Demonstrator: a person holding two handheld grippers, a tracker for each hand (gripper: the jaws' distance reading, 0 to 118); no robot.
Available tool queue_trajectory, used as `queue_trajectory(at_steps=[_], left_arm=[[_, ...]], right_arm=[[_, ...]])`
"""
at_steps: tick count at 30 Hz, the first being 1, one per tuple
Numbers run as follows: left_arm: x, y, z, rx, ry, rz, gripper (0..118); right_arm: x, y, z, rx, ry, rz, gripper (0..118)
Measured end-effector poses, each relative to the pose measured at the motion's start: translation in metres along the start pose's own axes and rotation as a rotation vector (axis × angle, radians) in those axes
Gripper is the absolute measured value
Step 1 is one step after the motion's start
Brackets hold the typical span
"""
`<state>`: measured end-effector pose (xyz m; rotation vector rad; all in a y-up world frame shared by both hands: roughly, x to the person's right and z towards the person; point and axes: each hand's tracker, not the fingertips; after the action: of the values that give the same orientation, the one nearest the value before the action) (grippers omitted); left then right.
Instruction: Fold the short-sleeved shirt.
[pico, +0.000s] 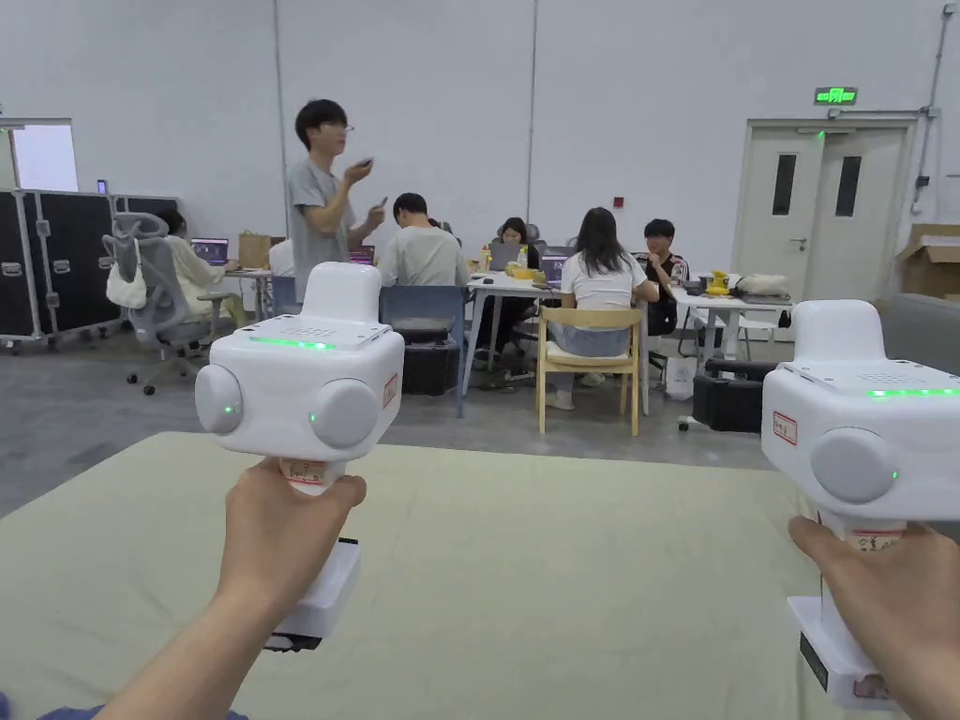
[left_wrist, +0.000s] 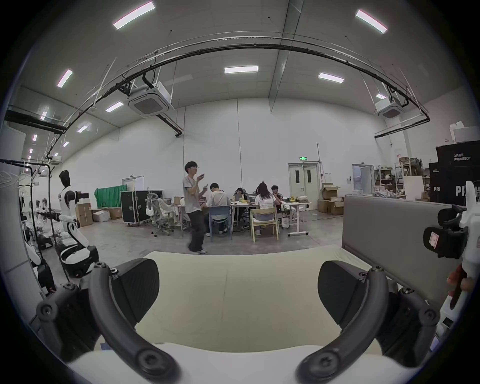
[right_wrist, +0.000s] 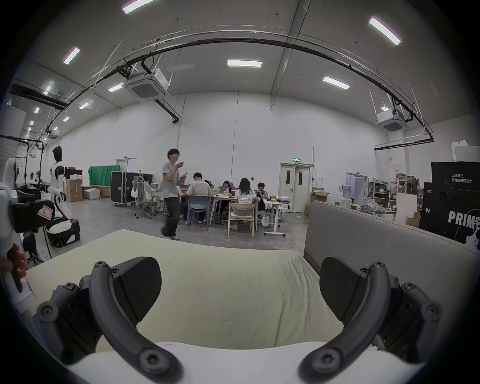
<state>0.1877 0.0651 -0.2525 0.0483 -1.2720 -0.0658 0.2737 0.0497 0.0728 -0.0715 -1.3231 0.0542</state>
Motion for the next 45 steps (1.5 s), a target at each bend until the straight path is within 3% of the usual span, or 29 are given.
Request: queue_trajectory(at_steps=[9,10,11,12,13,14,15,16,18,24,28,32,38,42,45], left_arm=[[-0.005,0.002,0.005,0.044,-0.016,0.026,118],[-0.006,0.0,0.009,0.061,-0.083,0.015,104],[-0.005,0.0,0.009,0.054,-0.097,0.003,39],[-0.002,-0.001,0.006,0.03,-0.065,-0.013,0],[0.002,-0.005,0.006,0.024,-0.01,-0.032,0],[0.001,-0.008,0.006,0.021,-0.05,-0.006,0],[0.0,-0.01,0.005,-0.015,-0.11,0.011,0],[0.003,-0.012,0.005,-0.015,-0.08,-0.002,0],[0.006,-0.018,0.005,0.001,-0.048,-0.028,0],[-0.029,-0.034,0.01,-0.038,0.024,0.025,0],[-0.092,-0.052,0.035,-0.075,0.167,0.008,0],[-0.169,-0.068,0.078,-0.121,0.339,0.026,0],[-0.251,-0.089,0.146,-0.208,0.531,-0.013,0],[-0.278,-0.107,0.167,-0.239,0.581,-0.001,0],[-0.289,-0.124,0.161,-0.262,0.576,0.031,0]], right_arm=[[0.014,-0.003,0.005,0.017,0.007,-0.022,118],[0.016,-0.006,0.005,0.01,0.029,-0.019,110],[0.017,-0.009,0.005,0.006,0.042,-0.008,62],[0.015,-0.012,0.003,-0.003,0.022,0.003,3],[0.011,-0.015,-0.002,-0.062,-0.054,0.04,3],[0.012,-0.024,-0.004,-0.043,-0.066,0.008,3],[0.016,-0.031,-0.004,-0.04,0.014,-0.025,3],[0.018,-0.035,-0.005,-0.062,0.049,-0.04,3],[0.014,-0.041,-0.007,-0.06,0.037,-0.034,3],[-0.014,-0.043,-0.003,-0.042,0.129,0.024,3],[-0.074,-0.041,-0.006,-0.032,0.28,0.032,3],[-0.16,-0.044,-0.006,-0.059,0.472,0.033,3],[-0.277,-0.047,0.008,-0.089,0.686,-0.031,3],[-0.319,-0.051,0.015,-0.095,0.732,-0.018,3],[-0.329,-0.055,0.012,-0.114,0.756,-0.005,3]])
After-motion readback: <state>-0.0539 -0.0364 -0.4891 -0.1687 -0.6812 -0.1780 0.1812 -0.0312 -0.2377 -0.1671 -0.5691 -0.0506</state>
